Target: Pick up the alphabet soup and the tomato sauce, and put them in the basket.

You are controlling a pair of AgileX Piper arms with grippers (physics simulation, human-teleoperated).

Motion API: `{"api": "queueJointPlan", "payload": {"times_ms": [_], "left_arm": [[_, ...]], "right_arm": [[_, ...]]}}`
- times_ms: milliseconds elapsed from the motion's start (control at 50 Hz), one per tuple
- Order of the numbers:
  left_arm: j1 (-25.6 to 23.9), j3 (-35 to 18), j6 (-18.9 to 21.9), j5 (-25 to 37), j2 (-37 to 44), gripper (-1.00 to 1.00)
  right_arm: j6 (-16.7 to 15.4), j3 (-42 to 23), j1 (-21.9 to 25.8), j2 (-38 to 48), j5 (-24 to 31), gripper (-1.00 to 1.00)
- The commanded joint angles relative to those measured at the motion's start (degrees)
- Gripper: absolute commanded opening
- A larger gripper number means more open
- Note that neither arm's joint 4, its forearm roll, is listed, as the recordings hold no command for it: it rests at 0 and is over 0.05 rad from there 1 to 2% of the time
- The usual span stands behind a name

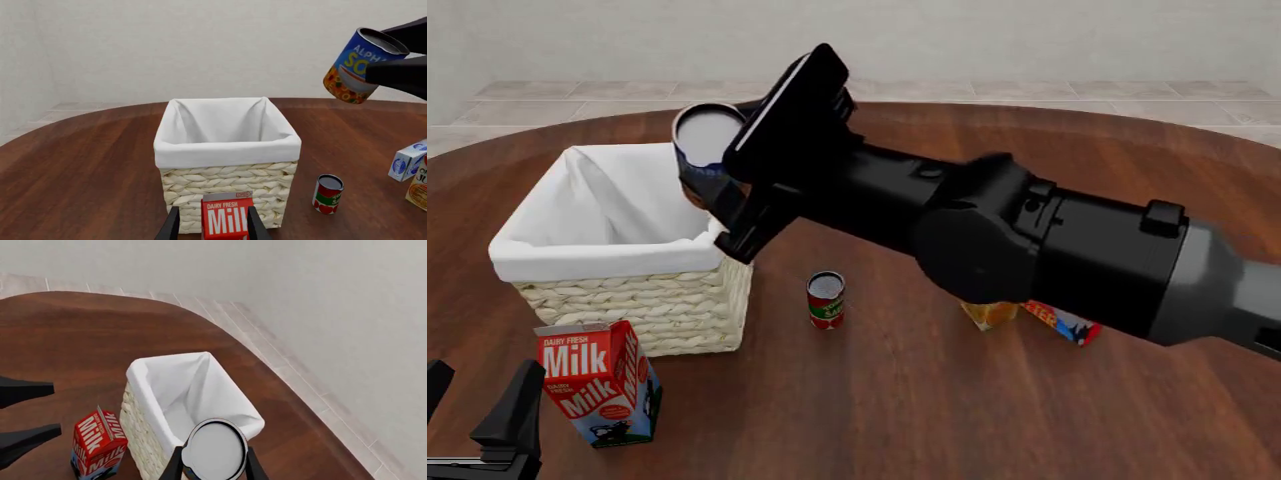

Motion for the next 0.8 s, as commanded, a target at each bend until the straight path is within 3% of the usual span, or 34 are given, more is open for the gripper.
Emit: {"api": "queueJointPlan", "payload": {"times_ms": [20, 800], "left_arm": [[0.0, 0.0, 0.0, 0.0, 0.0, 1.00], [0.0, 0.0, 0.0, 0.0, 0.0, 1.00]], "right_arm": [[1.3, -3.2, 0.4, 1.5, 0.6, -1.00], [0.9, -9.6, 1.8, 8.3, 1.1, -1.00]]}}
